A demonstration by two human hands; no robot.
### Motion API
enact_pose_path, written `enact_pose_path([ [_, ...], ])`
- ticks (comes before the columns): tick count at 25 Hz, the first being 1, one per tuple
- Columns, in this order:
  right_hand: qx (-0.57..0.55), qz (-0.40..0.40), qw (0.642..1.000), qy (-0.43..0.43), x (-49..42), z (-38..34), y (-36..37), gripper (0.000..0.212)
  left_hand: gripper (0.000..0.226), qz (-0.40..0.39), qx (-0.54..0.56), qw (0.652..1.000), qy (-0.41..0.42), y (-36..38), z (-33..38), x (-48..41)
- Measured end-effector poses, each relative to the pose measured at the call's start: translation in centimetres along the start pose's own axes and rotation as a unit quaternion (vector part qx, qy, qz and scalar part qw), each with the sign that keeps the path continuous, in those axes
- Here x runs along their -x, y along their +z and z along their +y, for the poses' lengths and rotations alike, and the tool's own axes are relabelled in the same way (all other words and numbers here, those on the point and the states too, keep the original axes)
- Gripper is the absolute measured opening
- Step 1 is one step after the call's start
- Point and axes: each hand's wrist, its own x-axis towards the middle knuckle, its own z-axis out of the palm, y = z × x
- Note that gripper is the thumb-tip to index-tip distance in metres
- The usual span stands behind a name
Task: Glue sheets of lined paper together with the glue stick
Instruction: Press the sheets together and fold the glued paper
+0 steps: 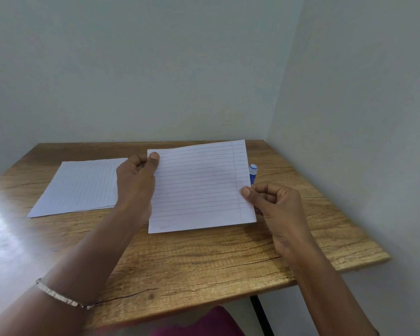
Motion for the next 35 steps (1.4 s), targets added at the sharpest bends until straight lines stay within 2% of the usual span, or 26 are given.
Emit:
enact_pose_path([
  [5, 0.01, -0.026, 1.0, 0.004, 0.4, 0.0, 0.0, 0.023, 0.026, 0.022, -0.01, 1.0, -0.005, -0.3, -0.2, -0.4],
  [8, 0.04, -0.012, 0.999, -0.016, 0.5, 0.2, 0.0, 0.02, 0.024, 0.028, -0.012, 0.999, -0.017, -0.3, -0.3, -0.4],
  [13, 0.013, -0.024, 0.999, 0.015, 0.7, 0.0, -0.3, 0.028, 0.027, 0.041, -0.011, 0.999, -0.03, -0.5, -0.4, -0.4],
  [19, 0.027, -0.003, 1.0, 0.008, 0.9, -0.2, -0.1, 0.022, 0.023, 0.036, 0.024, 0.997, -0.063, -0.4, -0.2, -0.2],
  [26, -0.04, -0.06, 0.996, 0.059, 1.5, -0.4, 0.8, 0.023, 0.021, 0.049, 0.055, 0.993, -0.092, -0.5, 0.2, -0.1],
  [31, -0.047, -0.03, 0.998, 0.039, 1.9, -0.2, 2.1, 0.017, 0.018, 0.049, 0.078, 0.989, -0.115, -0.4, 0.5, 0.1],
  [35, -0.063, -0.031, 0.994, 0.079, 1.8, -0.3, 2.8, 0.019, 0.015, 0.039, 0.103, 0.983, -0.15, -0.6, 0.5, -0.1],
])
